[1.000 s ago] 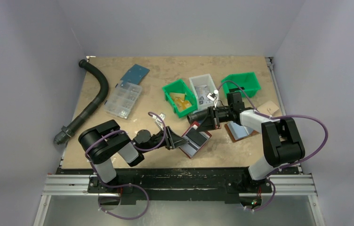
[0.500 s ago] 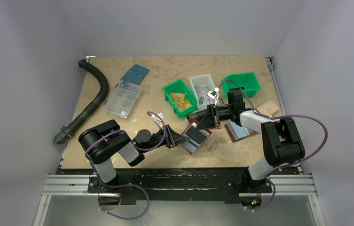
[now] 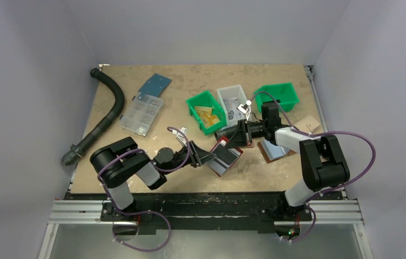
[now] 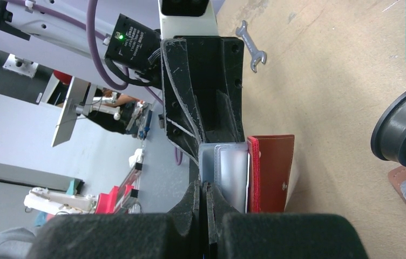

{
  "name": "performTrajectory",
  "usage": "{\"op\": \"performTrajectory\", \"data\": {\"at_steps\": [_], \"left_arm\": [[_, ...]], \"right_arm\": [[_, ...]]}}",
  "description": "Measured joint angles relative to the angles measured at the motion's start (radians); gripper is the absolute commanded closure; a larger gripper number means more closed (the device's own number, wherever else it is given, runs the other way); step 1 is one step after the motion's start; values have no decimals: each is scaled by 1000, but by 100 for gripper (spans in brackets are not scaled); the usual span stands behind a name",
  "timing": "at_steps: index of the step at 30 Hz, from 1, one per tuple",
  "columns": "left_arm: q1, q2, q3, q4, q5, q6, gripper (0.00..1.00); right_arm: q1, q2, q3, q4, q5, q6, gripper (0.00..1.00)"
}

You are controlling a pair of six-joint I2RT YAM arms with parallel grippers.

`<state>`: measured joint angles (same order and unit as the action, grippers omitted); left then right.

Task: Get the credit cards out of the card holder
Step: Remove the credit card from the card holder.

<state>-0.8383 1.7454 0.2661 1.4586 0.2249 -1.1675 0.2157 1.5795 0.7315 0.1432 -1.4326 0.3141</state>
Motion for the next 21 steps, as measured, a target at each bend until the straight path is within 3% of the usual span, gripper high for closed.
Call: {"op": "performTrajectory", "data": {"at_steps": [5, 9, 14, 17, 19, 21], "left_arm": [[0, 0, 7, 0, -17, 0, 75], [0, 11, 13, 0, -20, -2, 86], [0, 37, 13, 0, -19, -3, 87], [0, 38, 13, 0, -16, -2, 94], [0, 38, 13, 0, -15, -1, 92], [0, 38, 13, 0, -11, 0, 81]], "right_arm": [[0, 0, -1, 5, -2, 7, 100], [0, 0, -1, 8, -2, 9, 100], [0, 0, -1, 8, 0, 10, 100], [0, 0, -1, 8, 1, 10, 100], [0, 0, -1, 8, 1, 10, 100], [0, 0, -1, 8, 1, 10, 100]]}}
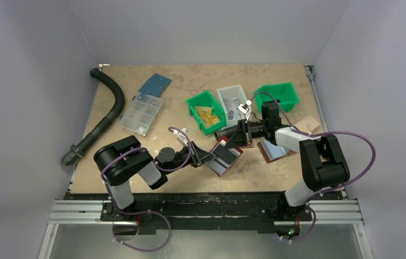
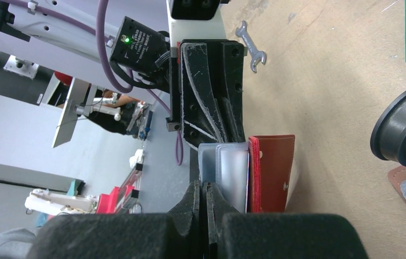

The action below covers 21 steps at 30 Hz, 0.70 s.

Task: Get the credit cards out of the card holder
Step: Remove the credit card from the card holder.

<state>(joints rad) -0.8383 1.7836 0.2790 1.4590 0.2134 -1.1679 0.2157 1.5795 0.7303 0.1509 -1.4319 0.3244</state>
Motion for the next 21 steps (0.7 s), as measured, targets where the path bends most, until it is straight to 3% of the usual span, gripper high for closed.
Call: {"op": "performTrajectory", "data": {"at_steps": [3, 6, 21], "left_arm": [[0, 0, 0, 0, 4, 0, 68], [0, 0, 0, 3, 7, 0, 62], [-1, -2, 43, 3, 6, 3, 58]], "right_arm": [[0, 0, 0, 0, 0, 0, 100], [0, 0, 0, 0, 0, 0, 100], [-1, 0, 0, 0, 0, 6, 100]]}}
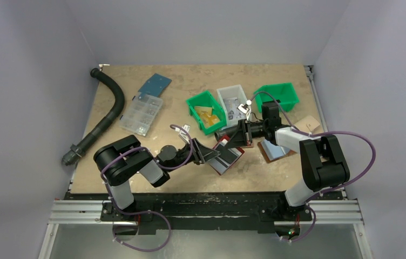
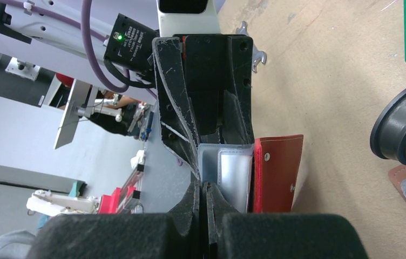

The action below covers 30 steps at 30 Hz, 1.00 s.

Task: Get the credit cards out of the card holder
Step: Remove the credit card from the card holder.

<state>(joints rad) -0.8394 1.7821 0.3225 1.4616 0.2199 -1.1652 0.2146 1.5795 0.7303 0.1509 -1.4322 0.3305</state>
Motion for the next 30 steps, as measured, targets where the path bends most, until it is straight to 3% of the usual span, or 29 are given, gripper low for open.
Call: {"op": "performTrajectory", "data": {"at_steps": [8, 20, 26, 30], "left_arm": [[-1, -1, 0, -1, -5, 0, 65], [-2, -19, -17, -4, -3, 2, 69], [-2, -19, -17, -4, 4, 2, 80], [-2, -19, -17, -6, 5, 2, 94]], "right_arm": [[-5, 0, 0, -8, 6, -6, 100], [-26, 0, 42, -235, 178, -196, 100], [-26, 0, 42, -264, 194, -219, 100], [-26, 0, 42, -267, 194, -223, 100]]}}
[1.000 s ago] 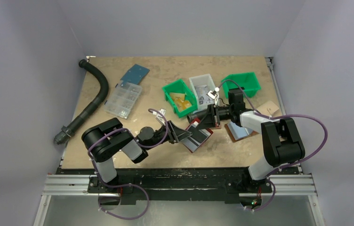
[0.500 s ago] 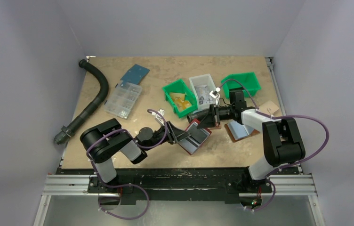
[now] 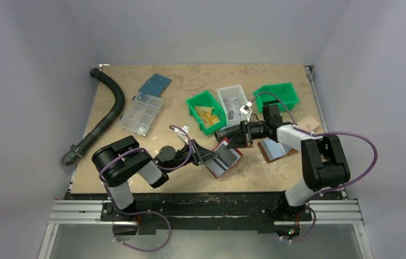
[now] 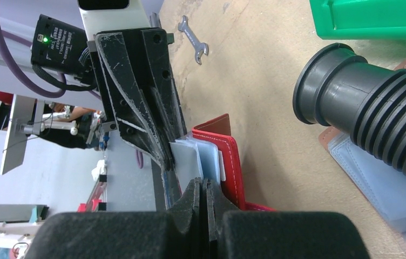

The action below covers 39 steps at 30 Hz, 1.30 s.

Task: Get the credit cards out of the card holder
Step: Remove the credit card from the card holder.

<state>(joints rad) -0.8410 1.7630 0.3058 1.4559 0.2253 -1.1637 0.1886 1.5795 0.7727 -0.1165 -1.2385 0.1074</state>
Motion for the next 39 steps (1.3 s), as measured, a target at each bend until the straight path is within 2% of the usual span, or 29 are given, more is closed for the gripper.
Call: {"op": "performTrajectory", "data": {"at_steps": [2, 17, 28, 32, 35, 39], "left_arm": [[0, 0, 0, -1, 0, 0, 100], [3, 0, -12, -5, 9, 0, 100], [45, 7, -78, 0, 65, -5, 100], [70, -37, -115, -2, 87, 0, 100], [76, -130, -118, -23, 97, 25, 100], [76, -264, -113, -102, 112, 79, 100]], "right_arm": [[0, 0, 0, -1, 0, -1, 100], [-3, 0, 14, -46, 86, -30, 100], [-11, 0, 29, -105, 258, -106, 100], [-11, 1, 42, -127, 328, -145, 100], [-11, 4, 52, -142, 365, -167, 93], [-11, 3, 74, -183, 391, -221, 74]]}}
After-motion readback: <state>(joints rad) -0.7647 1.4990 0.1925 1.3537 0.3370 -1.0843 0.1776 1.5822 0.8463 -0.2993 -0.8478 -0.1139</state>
